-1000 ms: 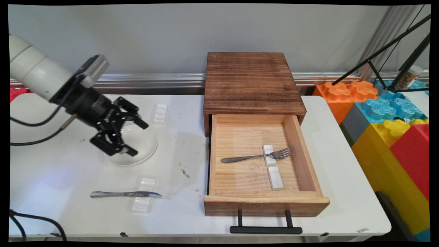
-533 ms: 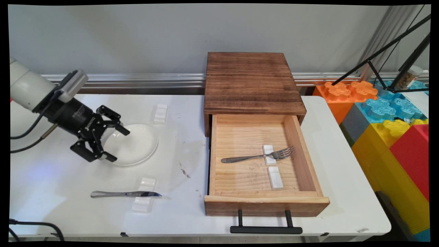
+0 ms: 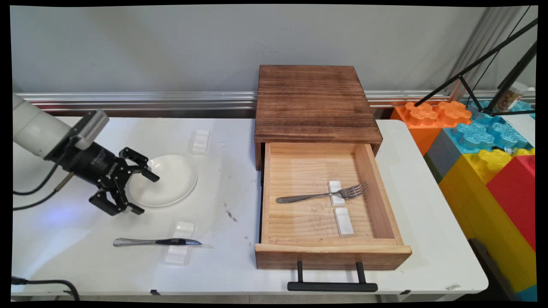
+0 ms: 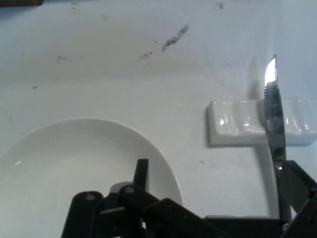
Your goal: Pick up the knife from the right of the white plate, then place the picked object into the drawer
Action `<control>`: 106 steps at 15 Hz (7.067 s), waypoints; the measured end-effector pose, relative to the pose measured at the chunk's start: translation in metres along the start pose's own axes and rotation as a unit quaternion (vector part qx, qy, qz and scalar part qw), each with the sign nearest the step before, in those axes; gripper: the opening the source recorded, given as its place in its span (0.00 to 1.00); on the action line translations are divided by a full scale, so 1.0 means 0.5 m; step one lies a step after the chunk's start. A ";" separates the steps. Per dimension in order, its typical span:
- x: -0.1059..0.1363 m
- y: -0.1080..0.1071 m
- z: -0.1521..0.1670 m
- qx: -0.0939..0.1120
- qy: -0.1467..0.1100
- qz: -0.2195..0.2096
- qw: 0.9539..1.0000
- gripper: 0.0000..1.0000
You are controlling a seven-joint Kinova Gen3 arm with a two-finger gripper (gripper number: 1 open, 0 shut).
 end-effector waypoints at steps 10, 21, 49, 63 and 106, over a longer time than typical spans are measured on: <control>-0.071 0.029 0.084 -0.044 0.010 0.004 0.999 1.00; -0.108 0.069 0.132 -0.062 0.019 -0.001 0.998 1.00; -0.126 0.102 0.153 -0.044 0.025 0.014 0.999 0.00; -0.093 0.099 0.099 -0.056 0.036 0.013 0.998 0.00; 0.429 0.067 0.006 -0.035 0.034 -0.037 0.998 0.00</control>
